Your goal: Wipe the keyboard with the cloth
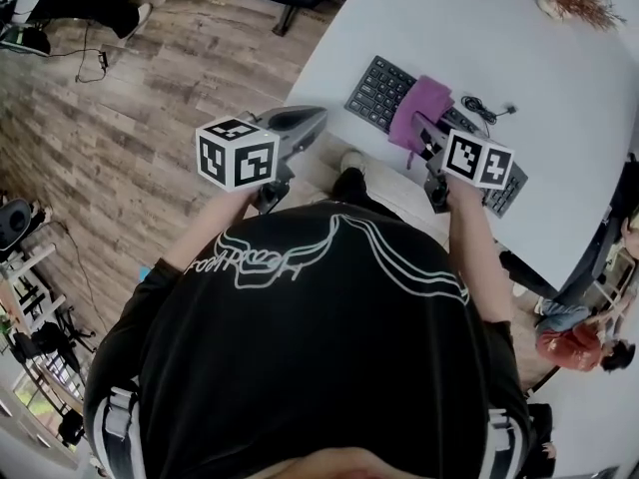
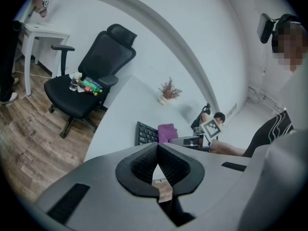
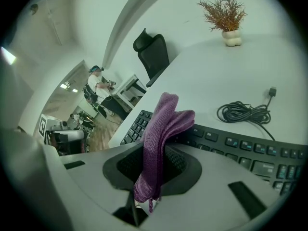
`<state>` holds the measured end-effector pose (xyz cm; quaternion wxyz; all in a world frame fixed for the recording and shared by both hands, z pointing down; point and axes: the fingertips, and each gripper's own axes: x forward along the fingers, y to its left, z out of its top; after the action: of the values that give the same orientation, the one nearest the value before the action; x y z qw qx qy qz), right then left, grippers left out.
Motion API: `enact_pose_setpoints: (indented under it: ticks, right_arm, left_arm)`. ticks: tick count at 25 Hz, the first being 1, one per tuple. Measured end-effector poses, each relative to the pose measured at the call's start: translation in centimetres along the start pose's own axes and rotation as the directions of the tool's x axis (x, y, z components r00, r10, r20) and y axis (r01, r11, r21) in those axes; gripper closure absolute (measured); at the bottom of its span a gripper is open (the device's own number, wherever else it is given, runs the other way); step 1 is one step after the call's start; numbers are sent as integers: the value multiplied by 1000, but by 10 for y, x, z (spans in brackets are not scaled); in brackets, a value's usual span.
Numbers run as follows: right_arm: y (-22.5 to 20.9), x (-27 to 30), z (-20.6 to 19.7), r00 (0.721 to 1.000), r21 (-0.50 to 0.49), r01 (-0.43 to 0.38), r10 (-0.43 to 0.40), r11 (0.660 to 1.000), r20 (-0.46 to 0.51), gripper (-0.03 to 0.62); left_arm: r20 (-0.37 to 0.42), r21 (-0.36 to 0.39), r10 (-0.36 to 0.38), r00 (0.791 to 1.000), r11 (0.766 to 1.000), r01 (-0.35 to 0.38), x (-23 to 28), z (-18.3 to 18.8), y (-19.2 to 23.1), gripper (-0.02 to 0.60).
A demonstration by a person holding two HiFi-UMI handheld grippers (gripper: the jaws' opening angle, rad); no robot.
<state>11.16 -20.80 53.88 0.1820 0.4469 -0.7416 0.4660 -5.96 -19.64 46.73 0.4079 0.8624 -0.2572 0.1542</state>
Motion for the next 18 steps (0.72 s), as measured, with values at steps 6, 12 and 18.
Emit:
enact_pose_setpoints:
  ticks: [6,12,18]
  right_arm:
    - [-24,-27,-16,998,42,46,-47,998,32,533]
    - [-44,-56,-25,994,74,90,-94,993,57,533]
    - [-56,-69,-30,990,140,104,-116,985,82,533]
  left_arm:
    - [-35,41,-48,998,998,49,21,-1,-19,574]
    - [-67,63,-85,994,994,89,37,-2,-40,574]
    - [-101,91,-125,987,987,134,49,5,-51,574]
